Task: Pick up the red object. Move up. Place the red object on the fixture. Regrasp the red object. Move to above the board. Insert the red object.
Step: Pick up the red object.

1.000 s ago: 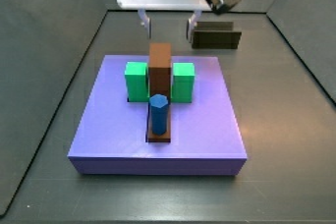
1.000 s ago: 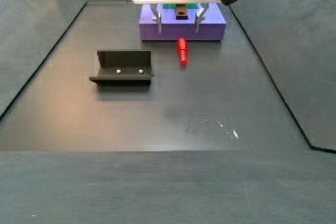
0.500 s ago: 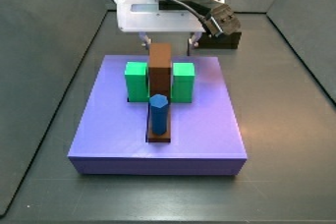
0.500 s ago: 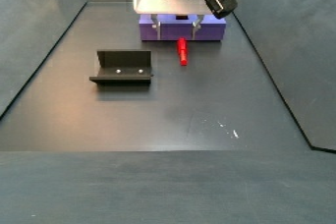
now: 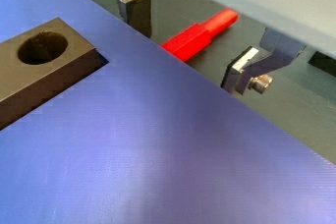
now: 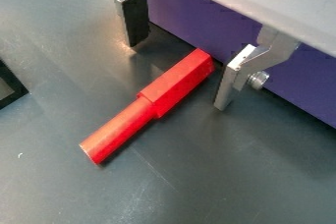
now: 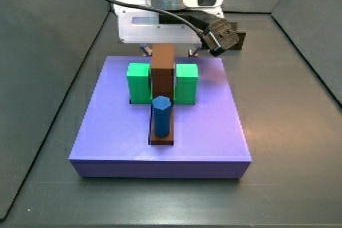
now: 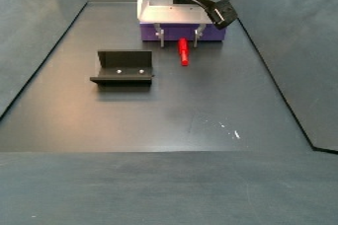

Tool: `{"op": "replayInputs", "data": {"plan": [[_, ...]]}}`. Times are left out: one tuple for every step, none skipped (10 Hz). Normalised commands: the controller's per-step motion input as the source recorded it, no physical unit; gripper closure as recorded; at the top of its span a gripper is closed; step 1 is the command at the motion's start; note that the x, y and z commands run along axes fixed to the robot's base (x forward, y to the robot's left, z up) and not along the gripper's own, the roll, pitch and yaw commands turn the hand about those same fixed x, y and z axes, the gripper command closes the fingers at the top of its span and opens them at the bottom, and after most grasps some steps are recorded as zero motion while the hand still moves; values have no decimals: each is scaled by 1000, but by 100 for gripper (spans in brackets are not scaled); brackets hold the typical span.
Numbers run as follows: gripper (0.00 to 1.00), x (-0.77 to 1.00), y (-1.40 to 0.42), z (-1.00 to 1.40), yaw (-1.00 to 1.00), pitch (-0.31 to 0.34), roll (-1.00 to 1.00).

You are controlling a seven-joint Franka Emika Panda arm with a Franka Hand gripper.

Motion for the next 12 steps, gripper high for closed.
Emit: {"op": "replayInputs", "data": {"plan": [[0, 0, 0, -114, 0, 0, 0], [0, 0, 0, -143, 0, 0, 0], [0, 0, 0, -89, 0, 0, 0], [0, 0, 0, -109, 0, 0, 0], [0, 0, 0, -80, 0, 0, -1], [0, 0, 0, -126, 0, 0, 0], [0, 0, 0, -149, 0, -3, 0], [0, 0, 0, -129, 0, 0, 0], [0, 0, 0, 0, 0, 0, 0], [100, 0, 0, 0, 0, 0, 0], [100, 0, 0, 0, 0, 0, 0], [100, 0, 0, 0, 0, 0, 0]]}}
